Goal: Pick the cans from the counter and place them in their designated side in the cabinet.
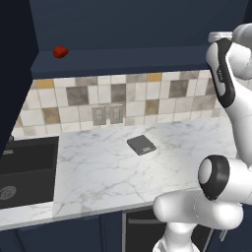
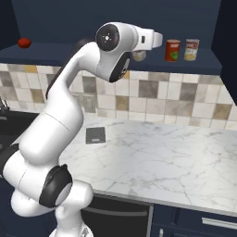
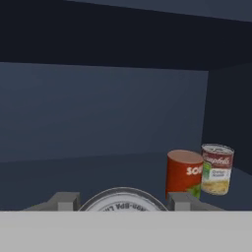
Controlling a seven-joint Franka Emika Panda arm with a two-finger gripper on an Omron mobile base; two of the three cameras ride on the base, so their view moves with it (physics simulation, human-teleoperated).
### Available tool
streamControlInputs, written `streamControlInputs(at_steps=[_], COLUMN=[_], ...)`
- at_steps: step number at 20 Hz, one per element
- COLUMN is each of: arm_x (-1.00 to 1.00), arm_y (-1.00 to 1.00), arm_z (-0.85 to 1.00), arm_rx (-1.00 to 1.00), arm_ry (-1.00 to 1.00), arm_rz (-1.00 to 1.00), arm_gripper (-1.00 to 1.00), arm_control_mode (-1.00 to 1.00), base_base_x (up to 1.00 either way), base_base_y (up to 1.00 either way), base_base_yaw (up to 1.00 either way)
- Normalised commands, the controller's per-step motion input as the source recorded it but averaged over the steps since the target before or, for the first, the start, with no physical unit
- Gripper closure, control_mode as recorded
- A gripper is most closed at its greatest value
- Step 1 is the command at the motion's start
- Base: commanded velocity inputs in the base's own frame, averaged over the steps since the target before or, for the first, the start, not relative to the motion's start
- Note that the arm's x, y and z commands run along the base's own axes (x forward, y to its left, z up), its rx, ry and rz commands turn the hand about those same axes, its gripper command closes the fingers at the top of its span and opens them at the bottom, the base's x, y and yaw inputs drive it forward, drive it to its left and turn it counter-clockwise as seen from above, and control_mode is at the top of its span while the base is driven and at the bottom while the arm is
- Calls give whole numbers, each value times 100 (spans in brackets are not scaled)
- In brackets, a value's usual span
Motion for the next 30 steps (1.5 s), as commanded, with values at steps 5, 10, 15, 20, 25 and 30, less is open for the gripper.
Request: streamControlInputs(at_steps=[5, 10, 15, 20, 25, 30], arm_x=[16, 13, 11, 10, 9, 12], arm_y=[-11, -10, -4, -1, -4, -10], arm_z=[0, -5, -7, -11, -7, -1], arm_rx=[0, -1, -1, -1, -1, -1], arm_ry=[1, 1, 2, 3, 1, 0], arm_rz=[0, 0, 0, 0, 0, 0], arm_gripper=[100, 100, 100, 100, 100, 100], arm_control_mode=[-100, -100, -100, -100, -100, -100], base_base_x=[0, 0, 0, 0, 0, 0], base_base_y=[0, 0, 0, 0, 0, 0], base_base_yaw=[0, 0, 0, 0, 0, 0])
